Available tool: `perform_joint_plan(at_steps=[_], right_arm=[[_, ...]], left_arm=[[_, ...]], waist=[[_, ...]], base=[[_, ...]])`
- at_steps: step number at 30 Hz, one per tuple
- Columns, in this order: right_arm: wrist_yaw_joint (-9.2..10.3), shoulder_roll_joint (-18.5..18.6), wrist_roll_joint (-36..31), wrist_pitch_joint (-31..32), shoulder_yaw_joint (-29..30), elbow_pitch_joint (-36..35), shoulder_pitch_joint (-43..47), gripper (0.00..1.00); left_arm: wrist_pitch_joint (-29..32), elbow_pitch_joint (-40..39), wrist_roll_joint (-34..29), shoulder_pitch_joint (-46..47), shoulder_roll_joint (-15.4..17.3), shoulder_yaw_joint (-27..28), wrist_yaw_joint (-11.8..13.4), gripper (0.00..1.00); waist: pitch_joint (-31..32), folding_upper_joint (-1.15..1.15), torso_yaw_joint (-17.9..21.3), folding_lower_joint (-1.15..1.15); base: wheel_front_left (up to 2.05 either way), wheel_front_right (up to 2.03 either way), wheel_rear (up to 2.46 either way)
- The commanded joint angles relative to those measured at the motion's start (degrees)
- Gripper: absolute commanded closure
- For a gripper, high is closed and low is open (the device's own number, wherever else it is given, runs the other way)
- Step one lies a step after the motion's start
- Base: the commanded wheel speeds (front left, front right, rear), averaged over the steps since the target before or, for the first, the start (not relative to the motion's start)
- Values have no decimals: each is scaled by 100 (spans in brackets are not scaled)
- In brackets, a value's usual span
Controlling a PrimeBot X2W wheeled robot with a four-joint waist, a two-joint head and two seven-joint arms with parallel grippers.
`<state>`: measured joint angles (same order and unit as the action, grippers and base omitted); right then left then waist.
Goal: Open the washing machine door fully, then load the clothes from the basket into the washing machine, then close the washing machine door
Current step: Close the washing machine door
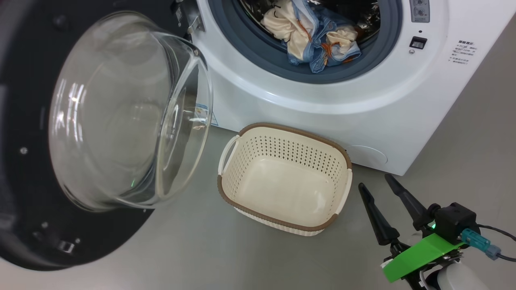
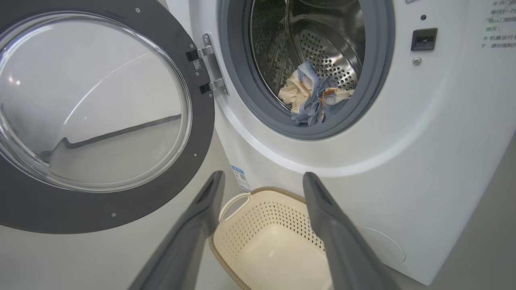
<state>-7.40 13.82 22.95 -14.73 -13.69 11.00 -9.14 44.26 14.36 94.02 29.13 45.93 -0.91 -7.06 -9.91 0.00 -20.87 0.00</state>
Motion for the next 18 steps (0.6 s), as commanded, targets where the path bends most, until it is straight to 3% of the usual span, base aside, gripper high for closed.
perform_joint_plan(at_steps=[1, 18], right_arm=[[-9, 11, 9, -27, -66, -164, 51, 0], [-9, -107, -12, -27, 187, -264, 280, 0]], left_arm=[[108, -256, 47, 95, 268, 267, -43, 100], [851, -1472, -116, -29, -439, 162, -43, 100]], waist=[[9, 0, 15, 0], [166, 0, 465, 0]], base=[[0, 0, 0], [0, 0, 0]])
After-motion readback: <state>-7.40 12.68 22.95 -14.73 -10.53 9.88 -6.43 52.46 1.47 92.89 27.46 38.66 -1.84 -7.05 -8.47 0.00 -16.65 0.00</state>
